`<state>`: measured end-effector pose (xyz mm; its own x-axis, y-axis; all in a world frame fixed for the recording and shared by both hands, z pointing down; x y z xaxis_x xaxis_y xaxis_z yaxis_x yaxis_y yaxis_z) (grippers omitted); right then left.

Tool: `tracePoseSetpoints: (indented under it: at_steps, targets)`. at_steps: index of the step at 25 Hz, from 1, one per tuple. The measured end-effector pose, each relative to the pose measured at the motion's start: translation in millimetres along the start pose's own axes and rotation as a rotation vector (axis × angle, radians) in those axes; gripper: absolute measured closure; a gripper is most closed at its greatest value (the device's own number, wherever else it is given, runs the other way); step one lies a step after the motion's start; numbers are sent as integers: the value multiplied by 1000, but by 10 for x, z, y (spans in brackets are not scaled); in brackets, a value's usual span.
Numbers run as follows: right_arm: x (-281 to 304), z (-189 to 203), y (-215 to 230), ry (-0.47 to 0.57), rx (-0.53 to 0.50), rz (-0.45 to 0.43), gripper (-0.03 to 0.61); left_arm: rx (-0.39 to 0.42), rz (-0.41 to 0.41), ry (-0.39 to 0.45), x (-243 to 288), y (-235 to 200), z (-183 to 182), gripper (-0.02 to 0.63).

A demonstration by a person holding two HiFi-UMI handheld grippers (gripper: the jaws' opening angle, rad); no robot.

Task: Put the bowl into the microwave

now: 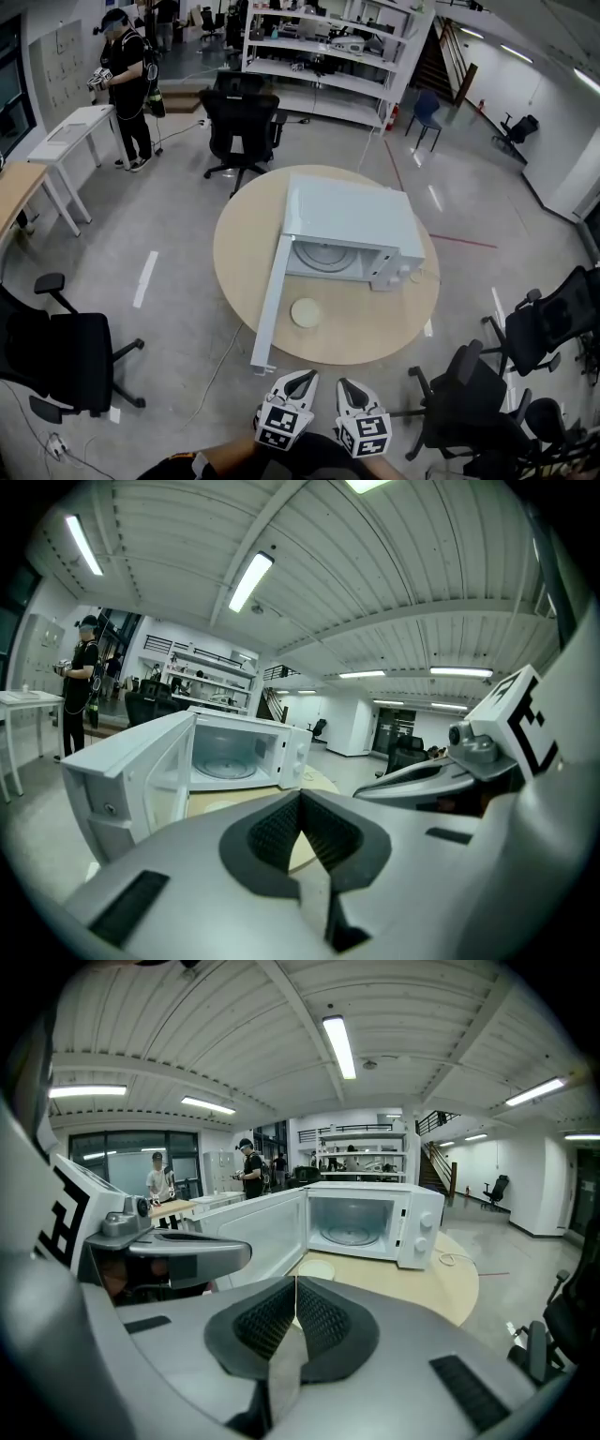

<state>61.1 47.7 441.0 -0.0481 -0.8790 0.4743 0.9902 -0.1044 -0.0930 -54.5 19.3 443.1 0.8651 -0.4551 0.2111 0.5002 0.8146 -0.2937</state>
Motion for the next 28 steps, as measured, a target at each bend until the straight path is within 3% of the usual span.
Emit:
tracePoseSetpoints:
  at_steps: [10, 19, 28]
  targets:
    - [141, 21, -131, -17, 8, 6, 563, -4, 1, 9, -51, -194, 66, 568]
    - [363, -55, 54, 15, 6, -91, 563, 4, -123, 14, 49, -223, -16, 568]
    - [415, -87, 478, 55, 8, -213, 563, 21, -251, 3, 349, 79, -90, 568]
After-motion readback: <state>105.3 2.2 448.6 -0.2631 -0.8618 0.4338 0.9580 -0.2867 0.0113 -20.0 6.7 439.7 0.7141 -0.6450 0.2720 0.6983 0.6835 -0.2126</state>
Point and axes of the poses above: the fingertips, and each gripper's own axes: x forward along the fingers, y to its right, z out of its underside, the point moved 6 cm from there along -x, backward along the fingers, and after that the axes turned 15 degrees about z, right-handed, at the moved point
